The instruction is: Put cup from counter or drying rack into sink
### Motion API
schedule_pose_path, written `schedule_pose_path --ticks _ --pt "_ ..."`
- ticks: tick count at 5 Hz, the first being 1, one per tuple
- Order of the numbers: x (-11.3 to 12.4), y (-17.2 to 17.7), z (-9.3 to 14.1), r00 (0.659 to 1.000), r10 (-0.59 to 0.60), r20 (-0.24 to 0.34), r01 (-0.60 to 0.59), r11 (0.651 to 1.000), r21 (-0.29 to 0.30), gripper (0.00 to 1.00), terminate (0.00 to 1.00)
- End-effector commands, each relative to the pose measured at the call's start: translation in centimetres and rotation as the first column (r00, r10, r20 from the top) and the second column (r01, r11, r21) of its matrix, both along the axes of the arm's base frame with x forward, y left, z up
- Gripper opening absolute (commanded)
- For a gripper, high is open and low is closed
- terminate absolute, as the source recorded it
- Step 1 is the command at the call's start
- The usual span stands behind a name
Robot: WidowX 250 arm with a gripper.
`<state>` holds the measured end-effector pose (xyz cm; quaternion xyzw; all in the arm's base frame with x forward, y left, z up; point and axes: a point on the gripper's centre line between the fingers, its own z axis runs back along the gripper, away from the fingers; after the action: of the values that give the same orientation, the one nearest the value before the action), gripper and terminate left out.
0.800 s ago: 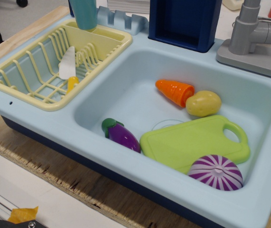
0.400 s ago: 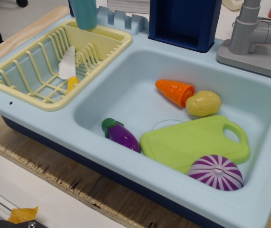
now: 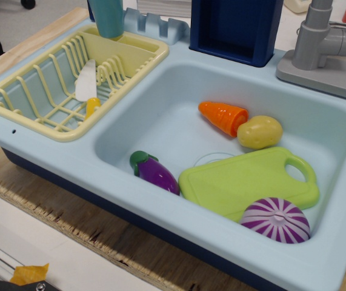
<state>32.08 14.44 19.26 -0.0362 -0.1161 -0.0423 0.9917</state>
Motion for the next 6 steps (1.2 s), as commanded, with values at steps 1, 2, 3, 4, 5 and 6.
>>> schedule_pose_path --ticks 1,2,3,4,5,6 --pt "1.3 -0.5 0.9 0.997 -0.043 0.066 0.043 0.999 0.006 1.0 0.0" --pt "2.0 -0.6 0.2 0.997 -0.055 0.061 0.056 0.998 -0.012 1.0 0.0" --pt "2.6 -0.4 -1.1 0.997 -0.055 0.055 0.058 0.997 -0.044 1.0 0.0" --pt "2.6 -0.4 -2.2 0.999 -0.04 0.027 0.042 0.997 -0.068 1.0 0.0" --pt "1.8 -0.7 -2.2 1.0 -0.01 -0.004 0.01 0.998 -0.067 0.0 0.0" --pt "0.4 -1.2 -0.8 0.999 0.028 -0.033 -0.029 0.998 -0.048 0.0 0.0"
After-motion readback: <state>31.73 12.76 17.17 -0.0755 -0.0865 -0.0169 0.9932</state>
